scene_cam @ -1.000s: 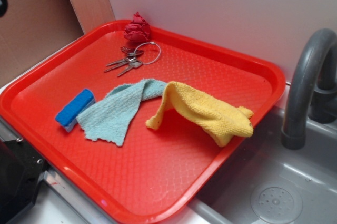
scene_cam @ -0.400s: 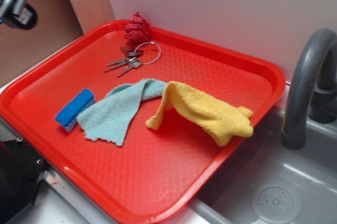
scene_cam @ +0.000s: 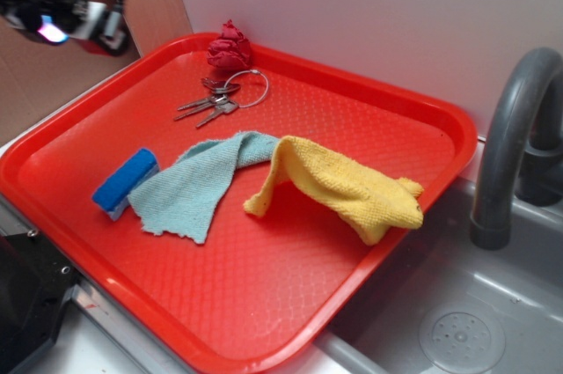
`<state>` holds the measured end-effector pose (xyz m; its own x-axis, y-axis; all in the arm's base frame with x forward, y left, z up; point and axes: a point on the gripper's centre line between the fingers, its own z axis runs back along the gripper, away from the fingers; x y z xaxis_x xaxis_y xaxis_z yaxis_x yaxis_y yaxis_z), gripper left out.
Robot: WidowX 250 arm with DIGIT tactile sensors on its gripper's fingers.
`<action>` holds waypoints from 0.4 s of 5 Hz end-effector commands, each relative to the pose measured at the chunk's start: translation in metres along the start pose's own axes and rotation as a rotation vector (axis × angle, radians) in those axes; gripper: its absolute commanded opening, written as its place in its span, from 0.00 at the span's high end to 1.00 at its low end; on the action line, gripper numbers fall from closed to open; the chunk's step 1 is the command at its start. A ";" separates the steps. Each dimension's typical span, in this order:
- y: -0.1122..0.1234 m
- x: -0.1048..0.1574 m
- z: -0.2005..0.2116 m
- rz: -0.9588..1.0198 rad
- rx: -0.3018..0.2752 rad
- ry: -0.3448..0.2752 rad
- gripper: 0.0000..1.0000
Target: Grab the red paper.
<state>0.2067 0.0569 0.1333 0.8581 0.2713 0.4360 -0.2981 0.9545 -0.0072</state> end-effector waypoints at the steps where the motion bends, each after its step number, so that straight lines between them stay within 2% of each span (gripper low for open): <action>1: 0.018 0.027 -0.081 0.076 -0.056 -0.022 0.00; 2: 0.013 0.035 -0.099 0.087 -0.102 -0.048 0.00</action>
<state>0.2657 0.0821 0.0466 0.8350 0.3508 0.4240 -0.3203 0.9363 -0.1439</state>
